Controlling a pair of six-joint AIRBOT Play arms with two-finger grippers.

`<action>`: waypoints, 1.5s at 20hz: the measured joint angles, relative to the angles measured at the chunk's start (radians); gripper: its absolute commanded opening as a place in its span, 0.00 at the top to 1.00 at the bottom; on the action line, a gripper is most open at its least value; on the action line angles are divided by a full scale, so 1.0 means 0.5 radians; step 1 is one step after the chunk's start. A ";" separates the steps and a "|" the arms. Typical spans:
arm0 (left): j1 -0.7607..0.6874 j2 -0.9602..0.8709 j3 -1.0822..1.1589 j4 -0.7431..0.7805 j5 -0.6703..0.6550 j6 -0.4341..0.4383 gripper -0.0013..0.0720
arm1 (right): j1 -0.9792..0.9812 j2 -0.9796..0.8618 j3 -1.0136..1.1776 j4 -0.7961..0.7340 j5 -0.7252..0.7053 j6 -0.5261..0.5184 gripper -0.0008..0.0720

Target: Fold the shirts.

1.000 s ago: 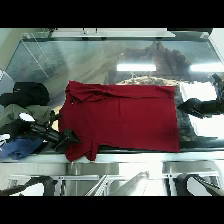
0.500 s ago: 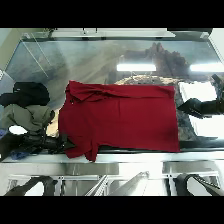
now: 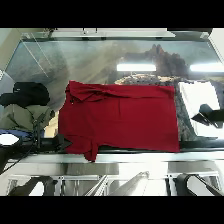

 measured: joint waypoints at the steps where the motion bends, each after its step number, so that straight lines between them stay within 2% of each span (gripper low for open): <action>1: 0.000 0.025 -0.005 -0.001 0.000 0.000 0.95 | -0.076 0.008 -0.066 -0.021 0.027 -0.001 0.27; 3: 0.000 0.065 -0.010 -0.002 -0.001 0.000 0.95 | -0.166 0.016 -0.215 -0.043 0.027 -0.082 0.40; 7: 0.000 0.122 -0.013 -0.008 -0.011 -0.001 0.95 | -0.193 0.009 -0.478 -0.059 -0.089 -0.375 0.39; 10: 0.000 0.136 -0.013 -0.009 -0.019 -0.001 0.95 | -0.182 0.002 -0.596 -0.022 -0.179 -0.507 0.39; 15: 0.000 0.142 -0.013 -0.010 -0.031 -0.006 0.95 | -0.177 -0.098 -0.700 0.070 -0.236 -0.603 0.39; 23: 0.000 0.143 -0.013 -0.014 -0.045 -0.005 0.95 | 0.008 -0.310 -0.735 0.188 -0.069 -0.723 0.41; 25: 0.000 0.143 -0.013 -0.014 -0.053 -0.004 0.95 | 0.036 -0.333 -0.726 0.165 -0.068 -0.738 0.71; 27: 0.000 0.143 -0.013 -0.021 -0.062 0.000 0.95 | 0.051 -0.346 -0.695 0.139 -0.071 -0.739 0.81; 28: 0.000 0.143 -0.013 -0.038 -0.061 0.001 0.95 | 0.058 -0.351 -0.674 0.129 -0.065 -0.740 0.95; 30: 0.000 0.143 -0.007 -0.087 -0.073 0.008 0.95 | 0.060 -0.352 -0.621 0.127 -0.025 -0.741 0.97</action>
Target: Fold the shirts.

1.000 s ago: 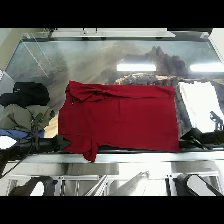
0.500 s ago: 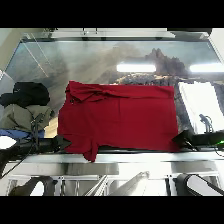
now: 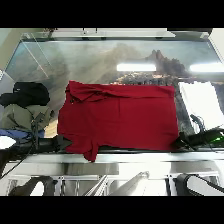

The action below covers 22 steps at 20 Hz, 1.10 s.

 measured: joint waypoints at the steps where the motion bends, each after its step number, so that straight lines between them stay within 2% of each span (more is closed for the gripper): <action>1: 0.001 0.000 0.019 -0.020 -0.011 0.008 0.95 | 0.003 -0.001 0.024 0.022 0.051 -0.002 0.97; 5: 0.006 -0.001 0.242 -0.062 -0.099 0.010 0.95 | 0.003 -0.002 0.216 0.112 0.169 -0.006 0.97; 9: 0.006 -0.139 0.626 -0.079 -0.122 0.021 0.95 | 0.004 -0.011 0.503 0.430 0.137 -0.060 0.97; 15: -0.066 -0.830 1.309 -0.081 -0.114 0.126 0.95 | 0.012 -0.186 0.799 0.998 -0.117 -0.211 0.97; 22: -0.215 -1.664 2.176 -0.080 -0.121 0.167 0.95 | 0.142 -0.616 0.876 1.528 -0.431 -0.547 0.97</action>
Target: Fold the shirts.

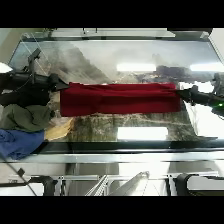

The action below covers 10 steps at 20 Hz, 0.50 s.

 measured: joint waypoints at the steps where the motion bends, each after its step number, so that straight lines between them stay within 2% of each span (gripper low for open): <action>1: -0.010 -0.096 0.094 0.001 -0.013 0.000 0.95 | 0.031 -0.075 0.023 0.049 -0.031 -0.039 0.97; 5: -0.029 -0.457 0.457 0.002 -0.041 -0.001 0.95 | 0.127 -0.340 0.186 0.172 -0.094 -0.104 0.93; 6: -0.034 -0.542 0.546 0.002 -0.041 -0.002 0.95 | 0.146 -0.391 0.231 0.204 -0.101 -0.109 0.71; 7: -0.040 -0.625 0.632 0.002 -0.050 -0.003 0.95 | 0.163 -0.441 0.280 0.239 -0.109 -0.114 0.62; 10: -0.068 -0.838 0.880 0.002 -0.085 -0.021 0.93 | 0.198 -0.536 0.395 0.369 -0.127 -0.124 0.62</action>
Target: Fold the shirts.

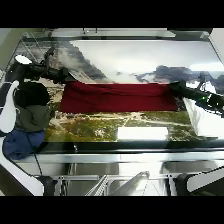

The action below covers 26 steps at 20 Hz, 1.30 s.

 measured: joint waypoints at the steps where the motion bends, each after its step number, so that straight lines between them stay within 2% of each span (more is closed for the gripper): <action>1: -0.011 -0.053 0.073 0.000 -0.008 -0.007 0.69 | 0.006 -0.018 0.029 0.045 -0.021 0.000 0.62; 2: -0.021 -0.105 0.153 -0.001 -0.009 -0.013 0.62 | 0.011 -0.031 0.058 0.089 -0.053 -0.002 0.62; 8: -0.017 -0.210 0.410 -0.002 0.069 -0.051 0.62 | -0.002 -0.055 0.167 0.178 -0.161 -0.006 0.62; 9: 0.001 -0.206 0.423 -0.001 0.091 -0.058 0.62 | -0.013 -0.055 0.187 0.164 -0.162 -0.006 0.59; 10: 0.023 -0.198 0.432 -0.001 0.113 -0.060 0.62 | -0.022 -0.055 0.208 0.139 -0.160 -0.005 0.41; 11: 0.047 -0.185 0.439 -0.001 0.124 -0.066 0.62 | -0.031 -0.055 0.231 0.099 -0.146 -0.002 0.29; 13: 0.099 -0.159 0.447 -0.001 0.143 -0.087 0.63 | -0.042 -0.053 0.288 -0.030 -0.103 0.035 0.26; 14: 0.119 -0.146 0.449 -0.001 0.146 -0.105 0.73 | -0.046 -0.053 0.321 -0.130 -0.089 0.085 0.09; 15: 0.134 -0.128 0.452 -0.001 0.140 -0.134 0.99 | -0.050 -0.053 0.362 -0.269 -0.078 0.156 0.05; 18: 0.134 -0.079 0.454 -0.001 0.058 -0.157 0.96 | -0.052 -0.053 0.477 -0.791 -0.042 0.486 0.05; 20: 0.108 -0.050 0.454 -0.001 0.025 -0.172 0.96 | -0.053 -0.059 0.522 -1.025 -0.014 0.634 0.05; 23: 0.031 -0.031 0.454 -0.001 -0.009 -0.179 0.96 | -0.054 -0.082 0.555 -1.231 0.026 0.755 0.05; 26: -0.059 -0.023 0.454 0.000 -0.027 -0.178 0.96 | -0.054 -0.130 0.571 -1.270 0.072 0.800 0.06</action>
